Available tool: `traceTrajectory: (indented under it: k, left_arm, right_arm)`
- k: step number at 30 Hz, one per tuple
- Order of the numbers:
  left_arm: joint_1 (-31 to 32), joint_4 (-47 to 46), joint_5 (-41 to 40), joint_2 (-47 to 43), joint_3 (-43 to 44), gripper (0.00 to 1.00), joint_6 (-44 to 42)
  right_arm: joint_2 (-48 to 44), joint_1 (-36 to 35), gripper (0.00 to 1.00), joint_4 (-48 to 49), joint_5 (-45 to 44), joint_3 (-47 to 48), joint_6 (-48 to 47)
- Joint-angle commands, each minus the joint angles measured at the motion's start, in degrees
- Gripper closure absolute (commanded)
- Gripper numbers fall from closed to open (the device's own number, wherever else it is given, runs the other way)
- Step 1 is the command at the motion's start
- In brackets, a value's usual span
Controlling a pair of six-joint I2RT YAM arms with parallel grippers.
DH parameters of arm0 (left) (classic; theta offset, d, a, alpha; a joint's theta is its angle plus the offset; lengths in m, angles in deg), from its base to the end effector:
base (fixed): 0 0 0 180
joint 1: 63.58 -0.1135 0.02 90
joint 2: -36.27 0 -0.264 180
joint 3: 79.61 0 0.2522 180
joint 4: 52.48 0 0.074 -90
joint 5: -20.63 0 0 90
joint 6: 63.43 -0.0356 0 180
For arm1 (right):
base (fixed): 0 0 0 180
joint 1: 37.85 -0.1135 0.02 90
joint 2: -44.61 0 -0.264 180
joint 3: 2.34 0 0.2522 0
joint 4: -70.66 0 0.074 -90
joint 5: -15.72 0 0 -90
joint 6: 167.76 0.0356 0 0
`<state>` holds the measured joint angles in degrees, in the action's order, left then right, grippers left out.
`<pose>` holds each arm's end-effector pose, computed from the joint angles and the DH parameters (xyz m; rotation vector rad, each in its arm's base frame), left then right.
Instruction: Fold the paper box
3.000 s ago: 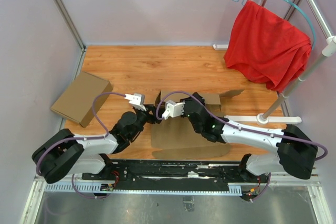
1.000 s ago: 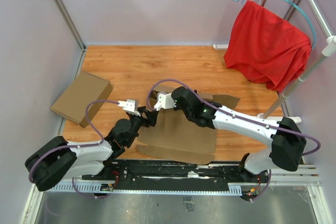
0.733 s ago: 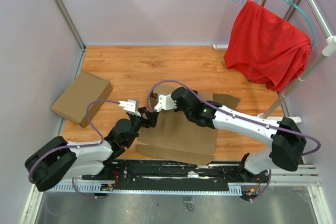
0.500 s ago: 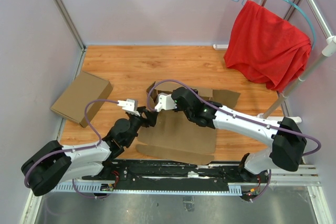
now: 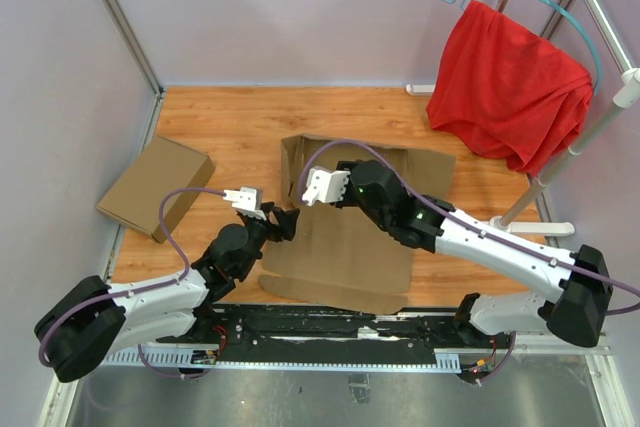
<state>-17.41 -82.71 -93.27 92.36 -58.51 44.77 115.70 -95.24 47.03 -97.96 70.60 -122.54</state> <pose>0.1389 -0.1238 0.1791 0.0865 1.6695 -0.5103 0.1659 0.2328 0.3318 -1.3135 1.4084 -0.2555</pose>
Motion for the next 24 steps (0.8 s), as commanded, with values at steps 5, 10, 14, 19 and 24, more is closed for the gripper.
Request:
traceTrajectory:
  k: [5, 10, 14, 19, 24]
  left_arm:
    - [0.3, -0.2, -4.2, 0.4, 0.1, 0.3, -0.1]
    - [0.3, 4.7, -5.9, 0.7, 2.4, 0.35, 1.7]
    - [0.2, 13.3, -7.5, 1.0, 7.1, 0.38, 2.8]
    - [-0.1, 21.1, -9.4, -0.3, 10.9, 0.37, 4.2]
    - [-6.9, 21.6, -4.5, -4.5, 10.6, 0.33, 7.4]
  right_arm:
    - [2.1, 6.0, 0.49, 18.6, -1.3, 3.4, 11.2]
    - [21.5, 27.2, 0.51, -18.0, 15.0, 38.9, 42.4]
    - [39.0, 30.4, 0.38, -26.4, 16.8, 58.7, 39.3]
    - [57.8, 34.4, 0.23, -32.9, 27.0, 75.2, 37.5]
    - [48.5, 40.3, 0.27, -12.6, 36.1, 49.6, 51.7]
